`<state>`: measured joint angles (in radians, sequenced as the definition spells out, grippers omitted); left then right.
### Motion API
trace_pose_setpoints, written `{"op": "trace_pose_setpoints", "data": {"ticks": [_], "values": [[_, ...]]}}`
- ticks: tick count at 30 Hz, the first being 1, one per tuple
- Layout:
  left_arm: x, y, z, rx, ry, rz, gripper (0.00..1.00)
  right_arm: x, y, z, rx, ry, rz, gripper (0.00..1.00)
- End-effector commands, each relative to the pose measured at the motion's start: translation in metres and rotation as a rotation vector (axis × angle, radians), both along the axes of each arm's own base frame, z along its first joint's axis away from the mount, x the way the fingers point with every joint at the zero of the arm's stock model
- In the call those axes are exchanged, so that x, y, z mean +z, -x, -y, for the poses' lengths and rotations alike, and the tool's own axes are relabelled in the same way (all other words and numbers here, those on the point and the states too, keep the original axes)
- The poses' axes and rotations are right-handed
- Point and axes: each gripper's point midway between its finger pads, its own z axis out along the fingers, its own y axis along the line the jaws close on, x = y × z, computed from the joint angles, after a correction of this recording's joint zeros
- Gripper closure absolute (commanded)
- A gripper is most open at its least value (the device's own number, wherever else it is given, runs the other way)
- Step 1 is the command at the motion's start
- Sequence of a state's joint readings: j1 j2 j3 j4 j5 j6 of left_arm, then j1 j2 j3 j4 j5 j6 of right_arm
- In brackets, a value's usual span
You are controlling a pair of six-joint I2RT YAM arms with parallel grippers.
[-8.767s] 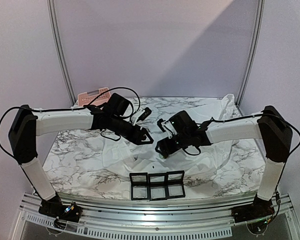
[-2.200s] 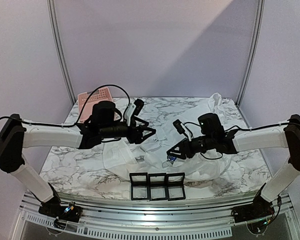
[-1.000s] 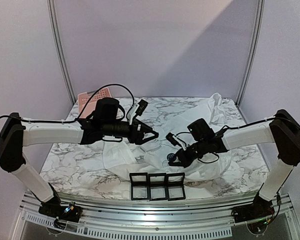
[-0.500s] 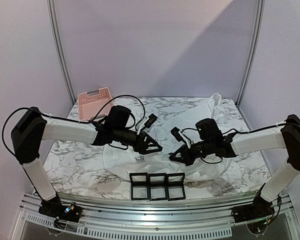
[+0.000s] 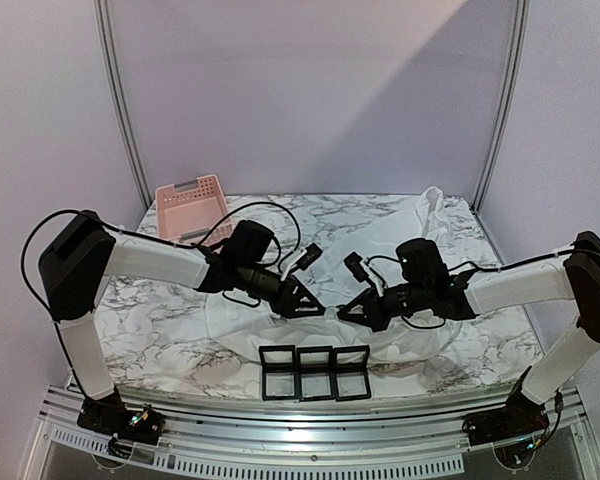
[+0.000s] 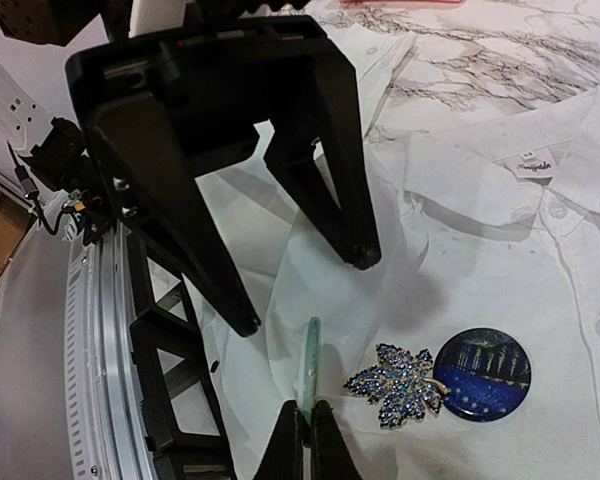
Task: Remove the brooch from the garment
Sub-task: Pass from the right arm to the left
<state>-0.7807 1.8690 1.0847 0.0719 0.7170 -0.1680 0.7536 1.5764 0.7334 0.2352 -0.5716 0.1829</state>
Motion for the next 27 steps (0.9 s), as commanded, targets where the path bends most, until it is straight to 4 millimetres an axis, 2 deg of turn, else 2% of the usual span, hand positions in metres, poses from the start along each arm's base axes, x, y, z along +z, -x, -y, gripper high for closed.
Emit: {"op": "trace_pose_setpoints", "data": {"ticks": [1, 12, 20, 27], "values": [[-0.011, 0.012, 0.006, -0.044, -0.045, 0.011, 0.5, 0.014, 0.006, -0.006, 0.034, -0.05, 0.011, 1.0], [-0.012, 0.019, 0.012, -0.07, -0.055, 0.039, 0.68, 0.016, 0.009, -0.01, 0.059, -0.063, -0.007, 1.0], [-0.015, 0.03, 0.012, -0.095, -0.075, 0.014, 0.76, 0.015, 0.013, -0.013, 0.088, -0.069, -0.029, 1.0], [-0.014, 0.031, 0.013, -0.103, -0.073, 0.021, 0.82, 0.013, 0.015, -0.015, 0.107, -0.068, -0.043, 1.0]]}}
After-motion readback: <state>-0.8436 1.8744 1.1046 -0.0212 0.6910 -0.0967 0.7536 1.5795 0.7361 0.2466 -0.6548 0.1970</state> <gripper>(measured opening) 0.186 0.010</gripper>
